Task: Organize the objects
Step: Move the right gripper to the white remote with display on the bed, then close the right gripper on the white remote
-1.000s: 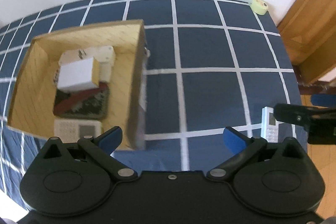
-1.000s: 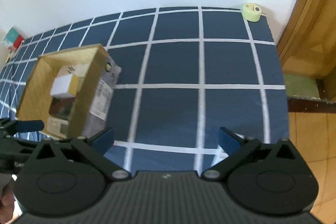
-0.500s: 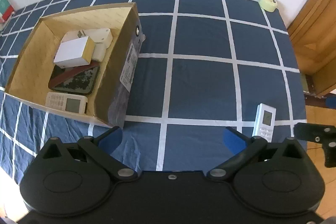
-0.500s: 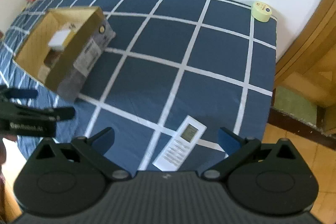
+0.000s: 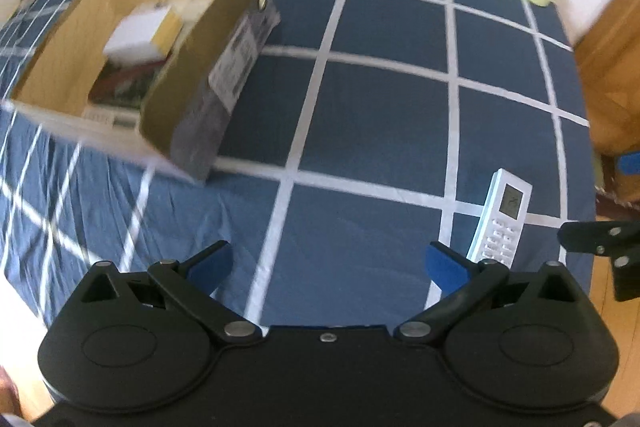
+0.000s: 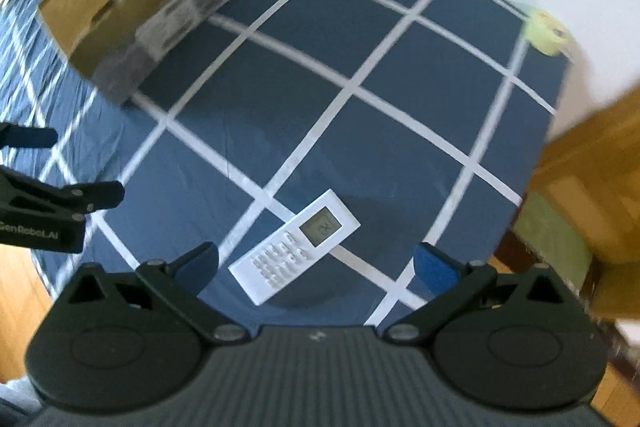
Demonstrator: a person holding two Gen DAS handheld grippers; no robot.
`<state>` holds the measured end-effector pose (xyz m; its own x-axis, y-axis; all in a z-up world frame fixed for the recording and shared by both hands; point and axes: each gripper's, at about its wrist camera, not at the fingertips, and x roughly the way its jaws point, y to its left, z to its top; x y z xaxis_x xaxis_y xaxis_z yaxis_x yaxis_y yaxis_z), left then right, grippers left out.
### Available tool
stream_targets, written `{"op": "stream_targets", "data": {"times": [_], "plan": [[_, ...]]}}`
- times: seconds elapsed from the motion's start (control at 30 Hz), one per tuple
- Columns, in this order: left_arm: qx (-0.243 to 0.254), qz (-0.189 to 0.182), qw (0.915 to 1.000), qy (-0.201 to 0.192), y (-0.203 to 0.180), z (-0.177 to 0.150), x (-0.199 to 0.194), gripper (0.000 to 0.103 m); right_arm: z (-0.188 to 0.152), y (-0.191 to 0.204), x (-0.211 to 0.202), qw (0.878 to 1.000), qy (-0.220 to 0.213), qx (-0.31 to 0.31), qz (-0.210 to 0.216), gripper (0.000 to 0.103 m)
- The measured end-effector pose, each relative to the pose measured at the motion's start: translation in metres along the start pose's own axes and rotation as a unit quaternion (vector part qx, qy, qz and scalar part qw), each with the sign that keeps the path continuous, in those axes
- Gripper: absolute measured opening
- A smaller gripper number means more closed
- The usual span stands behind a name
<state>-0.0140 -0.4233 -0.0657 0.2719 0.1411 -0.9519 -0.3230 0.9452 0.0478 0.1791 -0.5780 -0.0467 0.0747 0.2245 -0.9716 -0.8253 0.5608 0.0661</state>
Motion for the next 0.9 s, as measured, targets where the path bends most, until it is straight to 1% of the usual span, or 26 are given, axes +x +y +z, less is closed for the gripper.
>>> {"op": "stream_targets", "data": {"times": [0.13,0.2,0.27,0.4,0.57,0.63,0.7,0.73,0.77,0.87,0.9], "plan": [[-0.065,0.011,0.9976,0.023,-0.014,-0.020,0.015,0.103,0.005,-0.012,0.024,0.999,0.018,-0.046,0.022,0.103],[-0.088,0.018,0.9955,0.030,-0.020,-0.028,0.020,0.103,0.007,-0.017,0.034,0.997,0.025,-0.066,0.038,0.102],[-0.113,0.021,0.9926,0.040,-0.025,-0.038,0.025,0.103,0.009,-0.019,0.044,0.995,0.036,-0.083,0.044,0.102],[-0.147,0.028,0.9869,0.059,-0.033,-0.052,0.034,0.103,0.012,-0.020,0.062,0.990,0.053,-0.112,0.071,0.100],[-0.178,0.033,0.9806,0.074,-0.036,-0.063,0.039,0.103,0.018,-0.019,0.082,0.983,0.069,-0.141,0.093,0.099],[-0.187,0.036,0.9786,0.078,-0.037,-0.066,0.041,0.103,0.022,-0.018,0.088,0.980,0.074,-0.150,0.104,0.092],[-0.194,0.036,0.9770,0.081,-0.038,-0.067,0.042,0.103,0.025,-0.018,0.094,0.979,0.080,-0.158,0.102,0.083],[-0.197,0.036,0.9762,0.083,-0.038,-0.067,0.043,0.103,0.026,-0.018,0.097,0.978,0.082,-0.161,0.103,0.081],[-0.200,0.036,0.9755,0.084,-0.038,-0.068,0.043,0.103,0.027,-0.019,0.099,0.977,0.085,-0.164,0.107,0.075],[-0.203,0.035,0.9750,0.085,-0.041,-0.069,0.044,0.103,0.030,-0.024,0.101,0.974,0.089,-0.159,0.132,0.068],[-0.203,0.034,0.9747,0.086,-0.042,-0.070,0.044,0.103,0.029,-0.025,0.101,0.975,0.089,-0.154,0.134,0.068]]}}
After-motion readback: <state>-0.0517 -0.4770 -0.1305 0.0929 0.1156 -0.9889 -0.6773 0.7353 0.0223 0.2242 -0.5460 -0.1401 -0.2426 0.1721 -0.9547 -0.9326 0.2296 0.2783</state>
